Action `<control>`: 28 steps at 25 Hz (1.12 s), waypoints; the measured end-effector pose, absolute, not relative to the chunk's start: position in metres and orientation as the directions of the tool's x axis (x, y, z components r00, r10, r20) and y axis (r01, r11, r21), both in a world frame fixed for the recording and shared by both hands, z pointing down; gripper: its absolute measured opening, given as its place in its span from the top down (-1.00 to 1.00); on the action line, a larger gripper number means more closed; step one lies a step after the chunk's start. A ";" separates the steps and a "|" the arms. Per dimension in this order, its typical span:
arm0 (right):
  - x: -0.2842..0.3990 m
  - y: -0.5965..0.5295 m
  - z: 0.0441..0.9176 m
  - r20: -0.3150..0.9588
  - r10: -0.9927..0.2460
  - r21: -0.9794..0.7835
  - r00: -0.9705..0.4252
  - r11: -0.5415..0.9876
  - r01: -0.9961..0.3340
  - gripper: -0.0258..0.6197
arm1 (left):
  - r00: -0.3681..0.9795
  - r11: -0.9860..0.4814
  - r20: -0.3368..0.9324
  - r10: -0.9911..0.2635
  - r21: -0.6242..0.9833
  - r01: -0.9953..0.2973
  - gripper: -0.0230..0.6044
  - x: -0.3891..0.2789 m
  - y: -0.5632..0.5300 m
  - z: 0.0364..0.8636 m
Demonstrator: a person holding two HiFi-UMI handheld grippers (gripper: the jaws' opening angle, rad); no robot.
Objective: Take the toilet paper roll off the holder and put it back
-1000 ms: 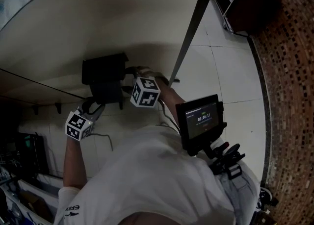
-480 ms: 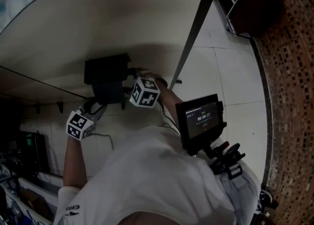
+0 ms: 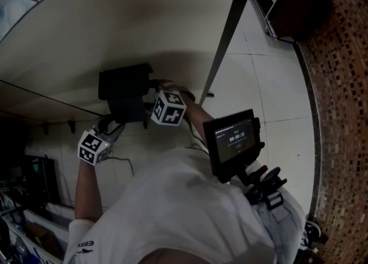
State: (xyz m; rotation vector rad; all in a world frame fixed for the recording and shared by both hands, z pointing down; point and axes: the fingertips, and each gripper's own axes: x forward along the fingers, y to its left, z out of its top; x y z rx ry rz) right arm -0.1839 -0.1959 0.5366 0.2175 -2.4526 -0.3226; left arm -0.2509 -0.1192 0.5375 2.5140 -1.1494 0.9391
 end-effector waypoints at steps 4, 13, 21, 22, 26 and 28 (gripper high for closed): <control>-0.182 -0.197 0.536 0.574 -0.233 0.273 -0.785 0.958 -0.085 0.05 | 0.491 -0.667 0.635 -0.596 -0.051 -0.743 0.37 -0.251 -0.120 0.539; -0.140 -0.210 0.533 0.559 -0.330 0.290 -0.761 0.937 -0.194 0.02 | 0.466 -0.664 0.645 -0.605 -0.086 -0.743 0.44 -0.254 -0.130 0.549; -0.102 -0.218 0.526 0.515 -0.425 0.260 -0.744 0.905 -0.337 0.10 | 0.414 -0.620 0.642 -0.645 -0.124 -0.774 0.56 -0.266 -0.156 0.563; -0.098 -0.217 0.525 0.511 -0.430 0.250 -0.744 0.903 -0.350 0.11 | 0.405 -0.613 0.642 -0.651 -0.130 -0.779 0.57 -0.268 -0.159 0.564; -0.084 -0.213 0.526 0.490 -0.445 0.204 -0.749 0.894 -0.398 0.14 | 0.370 -0.584 0.636 -0.677 -0.158 -0.796 0.62 -0.271 -0.171 0.572; -0.076 -0.207 0.523 0.476 -0.453 0.187 -0.754 0.890 -0.416 0.17 | 0.347 -0.567 0.635 -0.690 -0.176 -0.804 0.63 -0.269 -0.172 0.573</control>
